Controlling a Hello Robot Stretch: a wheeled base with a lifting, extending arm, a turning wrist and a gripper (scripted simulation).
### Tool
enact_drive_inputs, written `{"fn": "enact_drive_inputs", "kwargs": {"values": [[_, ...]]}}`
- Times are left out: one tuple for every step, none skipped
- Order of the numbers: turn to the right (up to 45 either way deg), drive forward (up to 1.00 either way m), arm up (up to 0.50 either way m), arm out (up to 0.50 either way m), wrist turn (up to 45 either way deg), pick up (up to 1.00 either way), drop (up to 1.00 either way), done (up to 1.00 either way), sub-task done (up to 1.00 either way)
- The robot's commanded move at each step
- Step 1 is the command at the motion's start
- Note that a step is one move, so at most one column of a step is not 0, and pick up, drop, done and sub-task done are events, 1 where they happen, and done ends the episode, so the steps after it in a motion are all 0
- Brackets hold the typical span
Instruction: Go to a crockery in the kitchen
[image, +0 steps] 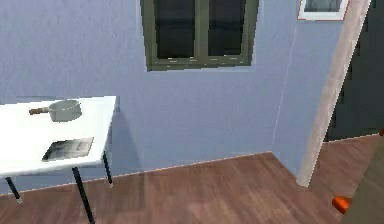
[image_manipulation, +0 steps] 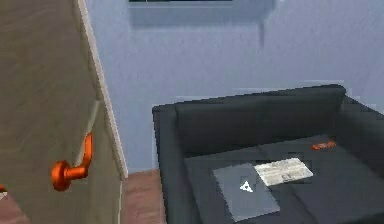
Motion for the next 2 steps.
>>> {"fn": "enact_drive_inputs", "kwargs": {"values": [[15.0, 0.00, 0.00, 0.00, 0.0, 0.00, 0.00, 0.00, 0.00], [0.0, 0.80, 0.00, 0.00, 0.0, 0.00, 0.00, 0.00, 0.00]]}}
